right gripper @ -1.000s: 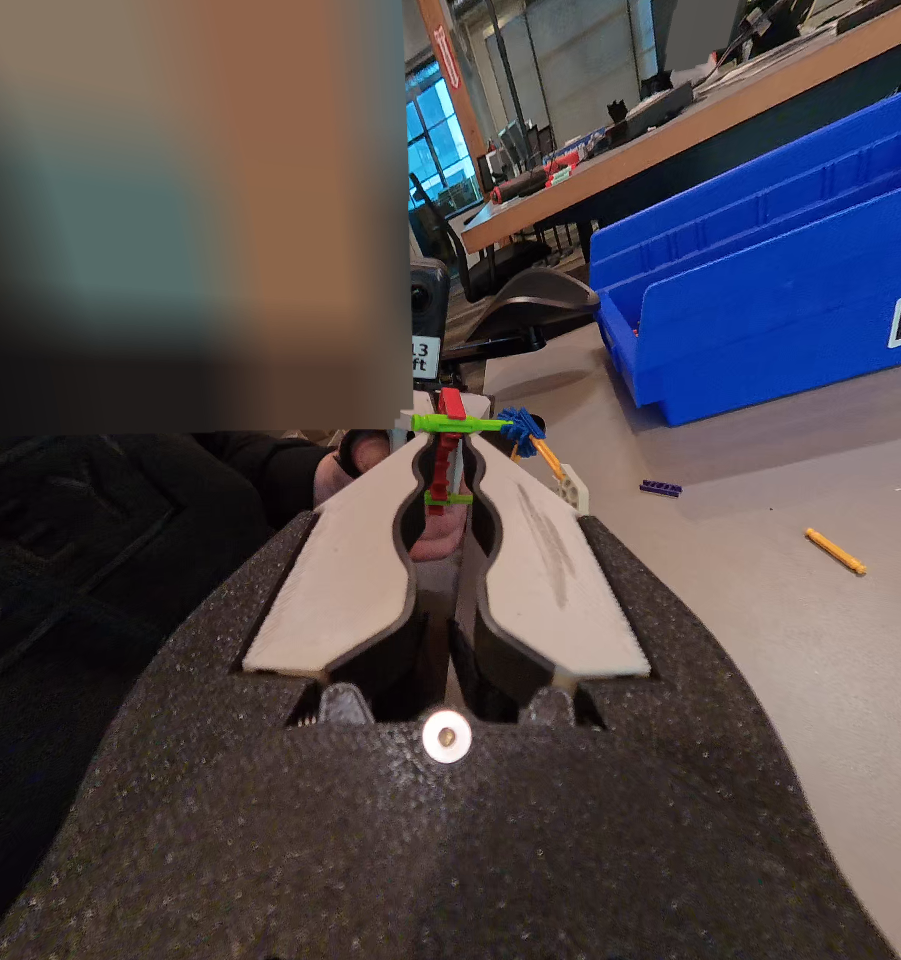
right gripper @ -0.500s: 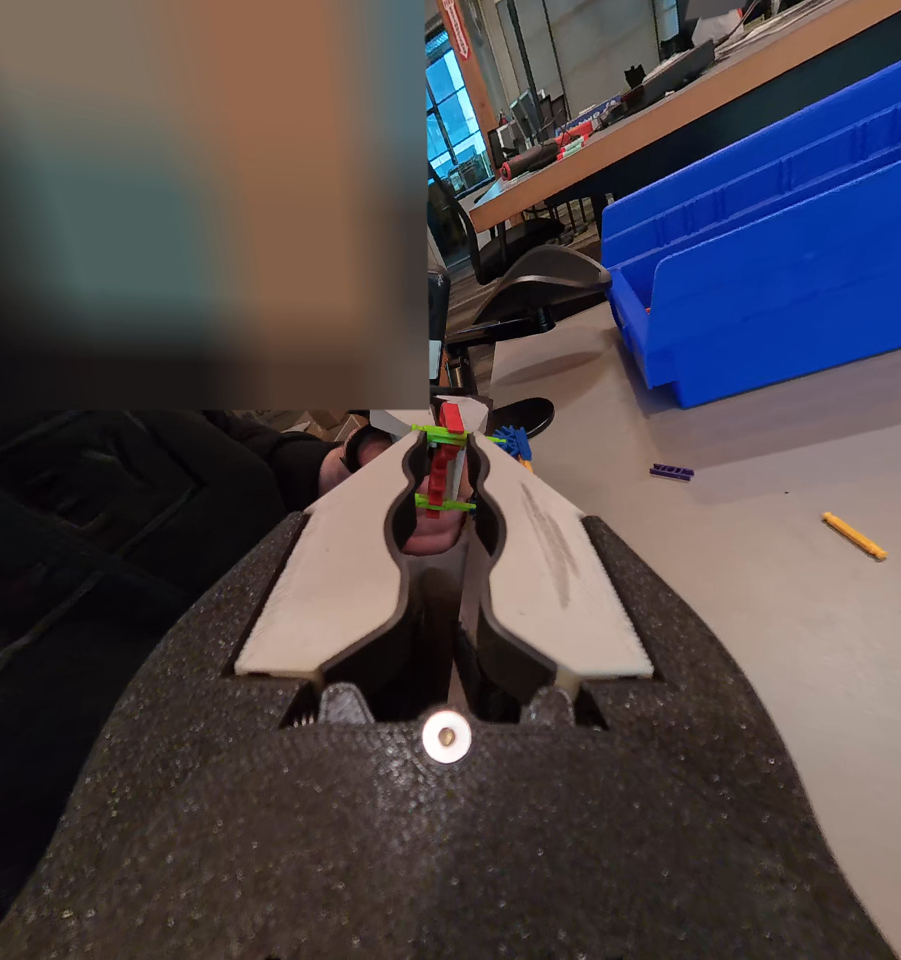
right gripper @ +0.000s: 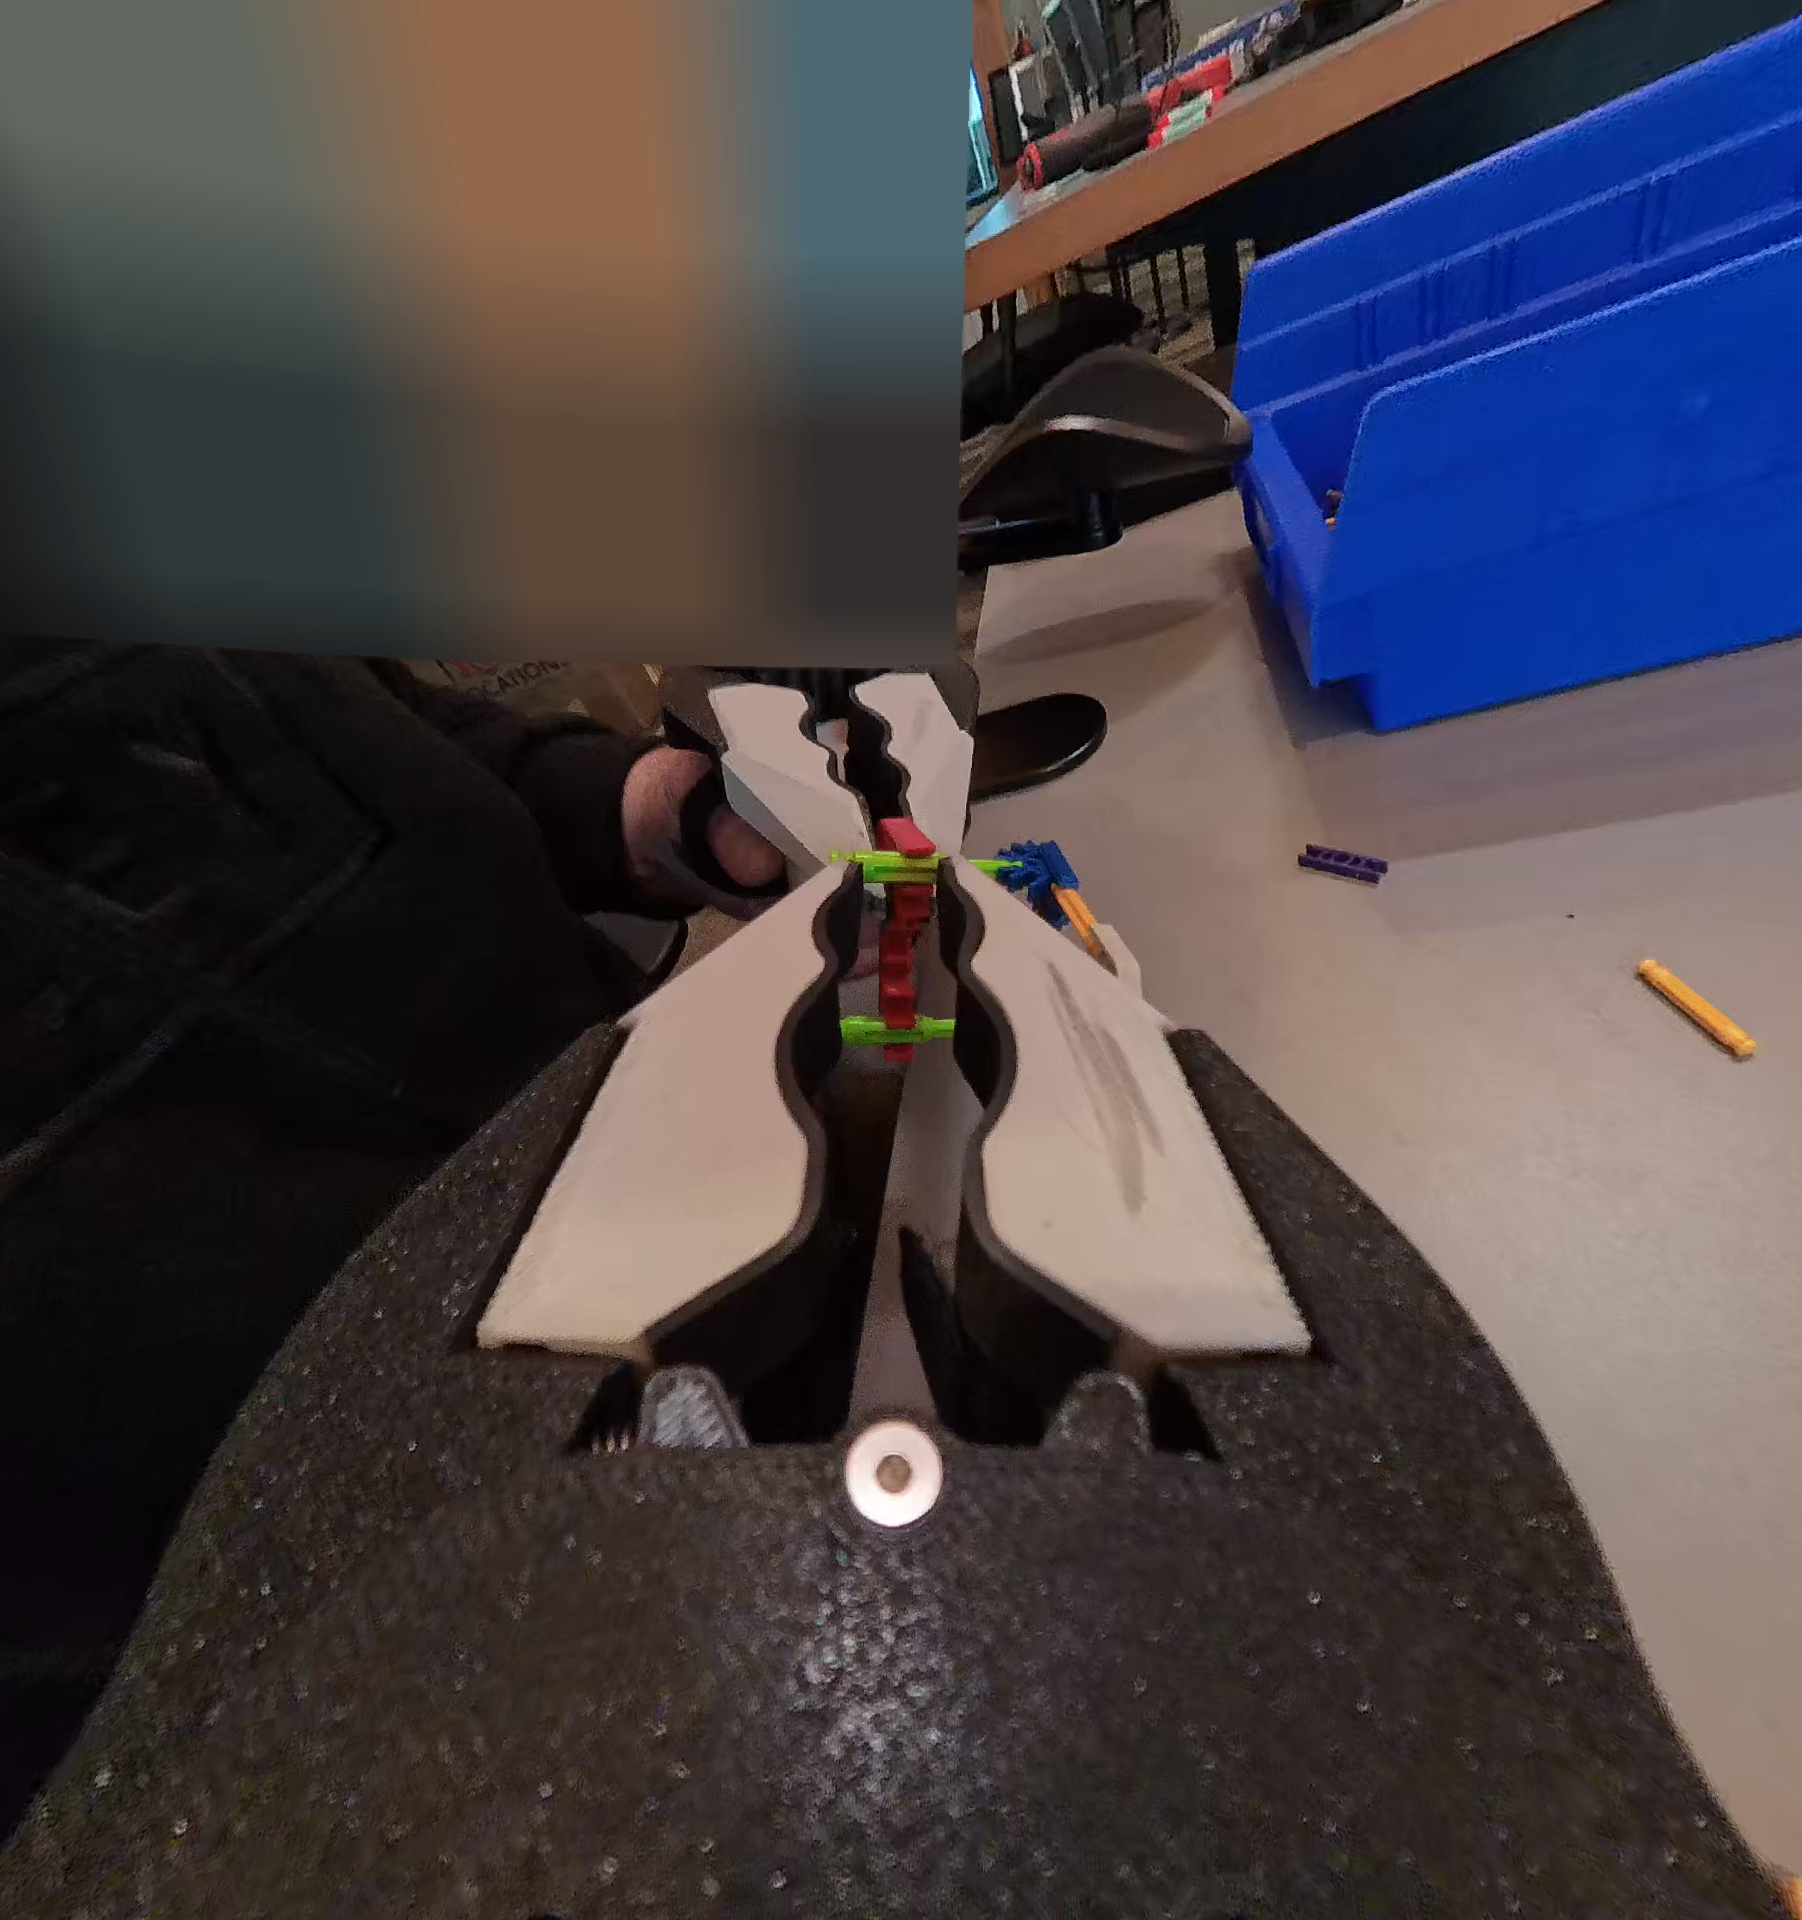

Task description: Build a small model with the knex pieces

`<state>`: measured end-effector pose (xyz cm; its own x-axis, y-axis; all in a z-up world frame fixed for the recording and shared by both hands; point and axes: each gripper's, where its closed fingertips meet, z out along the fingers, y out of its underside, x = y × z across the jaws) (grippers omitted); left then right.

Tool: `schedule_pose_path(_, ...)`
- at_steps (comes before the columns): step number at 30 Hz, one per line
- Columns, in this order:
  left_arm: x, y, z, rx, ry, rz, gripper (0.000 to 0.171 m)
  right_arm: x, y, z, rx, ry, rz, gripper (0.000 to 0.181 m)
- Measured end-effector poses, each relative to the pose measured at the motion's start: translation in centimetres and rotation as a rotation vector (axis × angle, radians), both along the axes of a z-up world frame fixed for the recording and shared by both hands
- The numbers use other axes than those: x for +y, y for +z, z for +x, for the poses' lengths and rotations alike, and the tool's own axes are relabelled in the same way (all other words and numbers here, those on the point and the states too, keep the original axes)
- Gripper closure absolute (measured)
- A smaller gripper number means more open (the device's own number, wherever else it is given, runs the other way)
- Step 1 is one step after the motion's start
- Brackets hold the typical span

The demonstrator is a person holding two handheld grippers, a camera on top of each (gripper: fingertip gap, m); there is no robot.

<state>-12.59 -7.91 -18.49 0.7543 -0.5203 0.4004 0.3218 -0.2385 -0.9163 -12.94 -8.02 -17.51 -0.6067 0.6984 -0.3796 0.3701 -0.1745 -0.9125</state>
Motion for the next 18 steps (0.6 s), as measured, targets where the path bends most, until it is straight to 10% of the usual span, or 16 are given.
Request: schedule_pose_path(18, 0.8, -4.5, 0.2, 0.645, -0.181, -0.125, 0.169, 0.6, -3.6, 0.2, -0.051, 0.087, 0.31, 0.178)
